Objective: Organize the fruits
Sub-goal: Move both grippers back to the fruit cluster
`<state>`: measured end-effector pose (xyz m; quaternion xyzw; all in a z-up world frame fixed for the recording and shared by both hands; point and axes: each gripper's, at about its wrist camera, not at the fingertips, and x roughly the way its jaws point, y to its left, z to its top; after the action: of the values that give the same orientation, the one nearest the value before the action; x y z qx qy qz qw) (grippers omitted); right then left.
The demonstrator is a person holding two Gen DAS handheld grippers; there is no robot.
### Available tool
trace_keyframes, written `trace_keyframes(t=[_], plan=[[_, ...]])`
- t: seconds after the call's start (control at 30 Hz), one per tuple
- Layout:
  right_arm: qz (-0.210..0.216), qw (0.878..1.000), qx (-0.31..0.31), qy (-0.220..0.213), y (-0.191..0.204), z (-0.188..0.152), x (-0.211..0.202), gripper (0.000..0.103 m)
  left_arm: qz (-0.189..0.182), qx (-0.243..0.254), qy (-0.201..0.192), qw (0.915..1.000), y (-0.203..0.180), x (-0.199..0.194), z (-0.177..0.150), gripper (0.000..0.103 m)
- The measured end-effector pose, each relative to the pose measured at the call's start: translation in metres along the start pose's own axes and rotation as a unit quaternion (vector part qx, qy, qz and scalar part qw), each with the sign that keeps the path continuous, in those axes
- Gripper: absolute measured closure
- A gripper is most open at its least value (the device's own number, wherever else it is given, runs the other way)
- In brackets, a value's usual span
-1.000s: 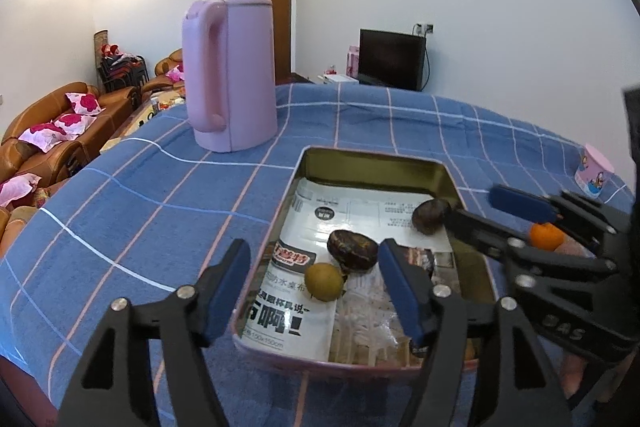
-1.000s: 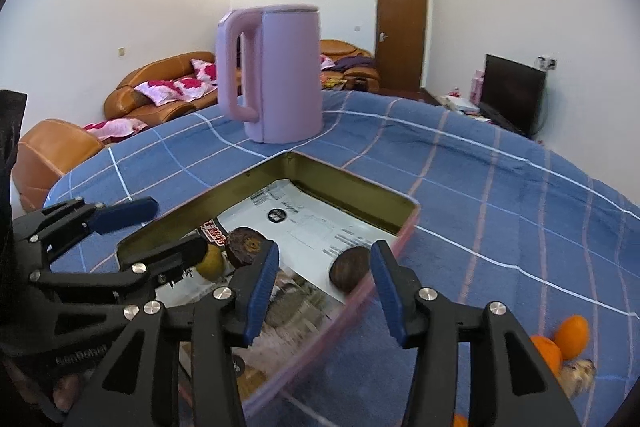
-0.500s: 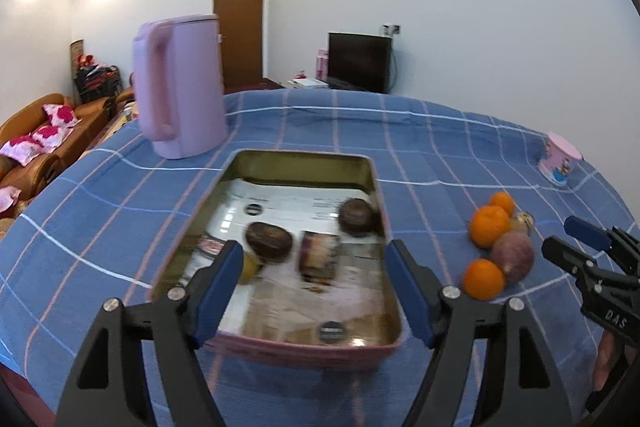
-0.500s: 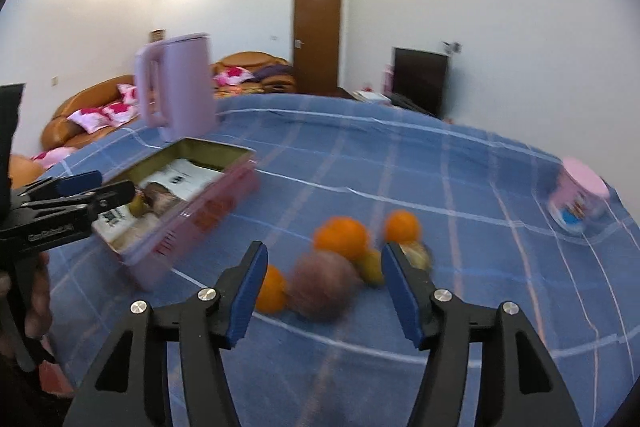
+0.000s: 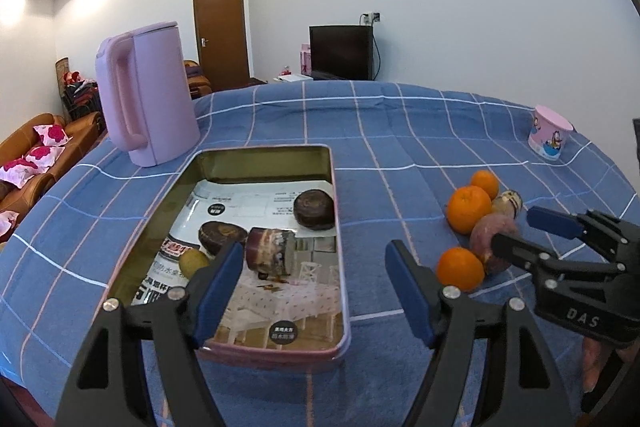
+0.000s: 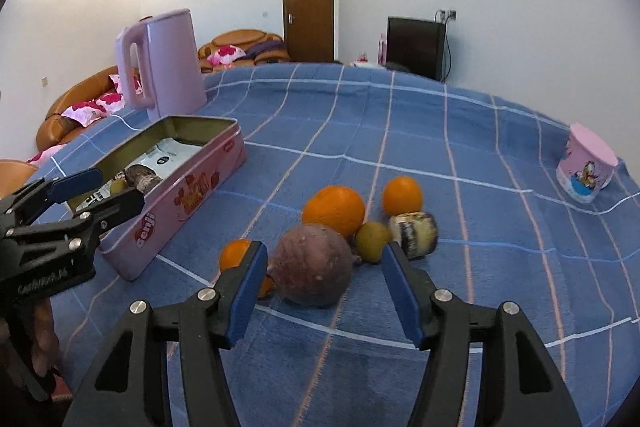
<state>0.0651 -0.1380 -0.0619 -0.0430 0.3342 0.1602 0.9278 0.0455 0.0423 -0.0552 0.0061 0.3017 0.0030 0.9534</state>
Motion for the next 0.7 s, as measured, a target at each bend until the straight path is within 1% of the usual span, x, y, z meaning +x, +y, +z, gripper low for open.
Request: trace_keyframes(t=[0.13, 0.27, 0.37, 0.4, 0.43, 0.47, 0.6, 0.7], plan=[[0.018, 0.999, 0.024, 0.016, -0.004, 0.003, 0.011, 0.042, 0.002, 0.004, 0.001, 1.0, -0.003, 0.002, 0.001, 0.027], [0.037, 0.997, 0.05, 0.043, -0.009, 0.003, 0.023, 0.042, 0.001, 0.01, 0.001, 1.0, -0.008, 0.002, 0.001, 0.027], [0.043, 0.996, 0.065, 0.049, -0.012, 0.002, 0.026, 0.042, -0.001, 0.015, 0.001, 0.9999, -0.013, 0.002, 0.001, 0.027], [0.046, 0.995, 0.067, 0.05, -0.013, 0.002, 0.026, 0.044, -0.001, 0.018, 0.001, 0.9998, -0.015, 0.002, 0.001, 0.027], [0.056, 0.995, 0.067, 0.048, -0.012, 0.002, 0.025, 0.047, -0.002, 0.02, 0.001, 0.9998, -0.018, 0.002, 0.001, 0.027], [0.057, 0.995, 0.066, 0.046, -0.012, 0.001, 0.023, 0.051, -0.003, 0.022, 0.001, 0.9998, -0.02, 0.003, 0.001, 0.027], [0.054, 0.996, 0.067, 0.032, -0.013, -0.001, 0.016, 0.052, -0.008, 0.031, 0.001, 0.9995, -0.03, 0.003, 0.005, 0.027], [0.027, 0.998, 0.059, 0.009, -0.018, -0.003, 0.003, 0.052, -0.014, 0.039, -0.001, 0.9991, -0.04, 0.002, 0.008, 0.027]])
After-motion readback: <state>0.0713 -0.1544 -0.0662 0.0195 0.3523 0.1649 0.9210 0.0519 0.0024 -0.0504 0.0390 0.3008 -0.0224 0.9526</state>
